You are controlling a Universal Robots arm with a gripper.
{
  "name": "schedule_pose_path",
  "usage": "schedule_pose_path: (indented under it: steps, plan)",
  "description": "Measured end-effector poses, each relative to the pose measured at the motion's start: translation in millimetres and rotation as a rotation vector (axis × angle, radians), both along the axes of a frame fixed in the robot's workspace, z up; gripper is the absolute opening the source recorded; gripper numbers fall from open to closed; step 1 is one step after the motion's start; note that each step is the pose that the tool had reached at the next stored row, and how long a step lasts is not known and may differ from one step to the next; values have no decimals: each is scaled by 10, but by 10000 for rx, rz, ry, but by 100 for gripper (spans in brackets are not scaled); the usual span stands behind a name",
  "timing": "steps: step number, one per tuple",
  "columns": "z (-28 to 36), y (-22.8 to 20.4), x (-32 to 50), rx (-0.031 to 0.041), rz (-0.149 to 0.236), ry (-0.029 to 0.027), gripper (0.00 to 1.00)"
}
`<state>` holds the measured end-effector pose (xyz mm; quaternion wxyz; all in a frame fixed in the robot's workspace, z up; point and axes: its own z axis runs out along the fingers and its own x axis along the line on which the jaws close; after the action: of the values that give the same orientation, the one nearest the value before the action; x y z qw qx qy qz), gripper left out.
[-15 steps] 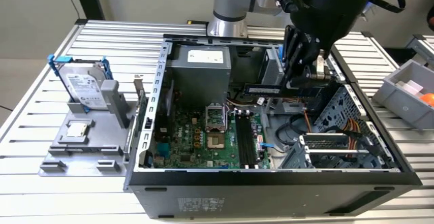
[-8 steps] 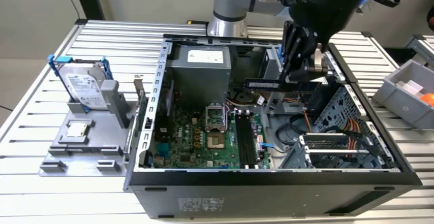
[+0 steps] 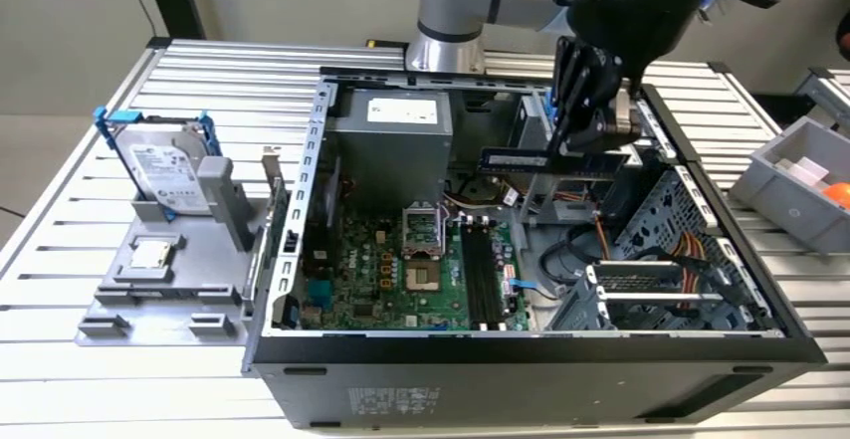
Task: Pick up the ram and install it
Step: 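Insert the ram into the slot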
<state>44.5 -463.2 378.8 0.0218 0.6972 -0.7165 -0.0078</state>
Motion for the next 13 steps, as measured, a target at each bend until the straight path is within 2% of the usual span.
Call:
schedule_pose_path:
  steps: [13]
  plan:
    - [0, 84, 21, 0, 20, 0, 0]
